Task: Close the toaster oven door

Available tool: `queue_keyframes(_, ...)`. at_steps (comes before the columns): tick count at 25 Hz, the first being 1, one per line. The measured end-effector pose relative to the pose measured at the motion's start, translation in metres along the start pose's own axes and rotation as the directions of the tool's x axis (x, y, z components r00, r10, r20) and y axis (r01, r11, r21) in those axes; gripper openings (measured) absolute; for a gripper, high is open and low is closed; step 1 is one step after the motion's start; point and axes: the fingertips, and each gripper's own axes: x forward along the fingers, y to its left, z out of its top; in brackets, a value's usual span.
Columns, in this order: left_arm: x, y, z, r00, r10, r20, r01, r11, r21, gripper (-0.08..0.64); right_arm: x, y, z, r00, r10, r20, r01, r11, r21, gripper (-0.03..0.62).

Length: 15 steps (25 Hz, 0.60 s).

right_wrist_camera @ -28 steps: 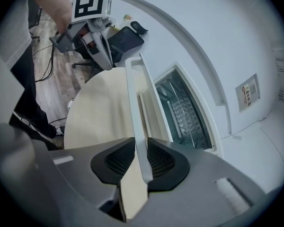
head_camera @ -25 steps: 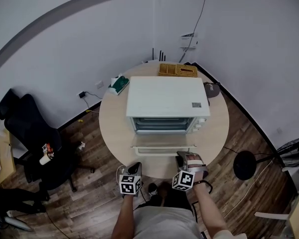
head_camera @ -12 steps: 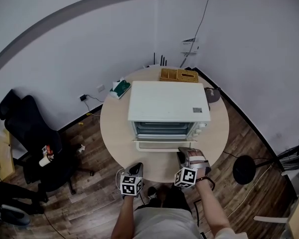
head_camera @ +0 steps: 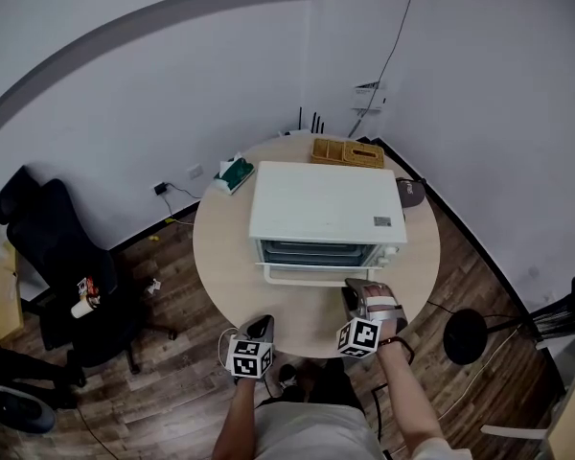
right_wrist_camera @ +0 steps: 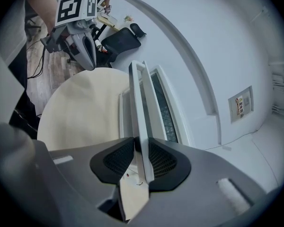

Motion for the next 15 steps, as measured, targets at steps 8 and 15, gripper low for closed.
queue_keyframes(8, 0.004, 0.003, 0.010, 1.000, 0.001, 0.018, -0.001, 1.000, -0.012, 0.058, 0.011, -0.018, 0.000, 1.000, -0.016, -0.007, 0.015, 1.000, -0.018, 0.098)
queue_keyframes(15, 0.005, 0.002, 0.014, 1.000, -0.002, 0.022, 0.002, 1.000, -0.015, 0.058, 0.017, -0.027, 0.000, 1.000, -0.022, -0.011, 0.022, 0.999, -0.025, 0.100)
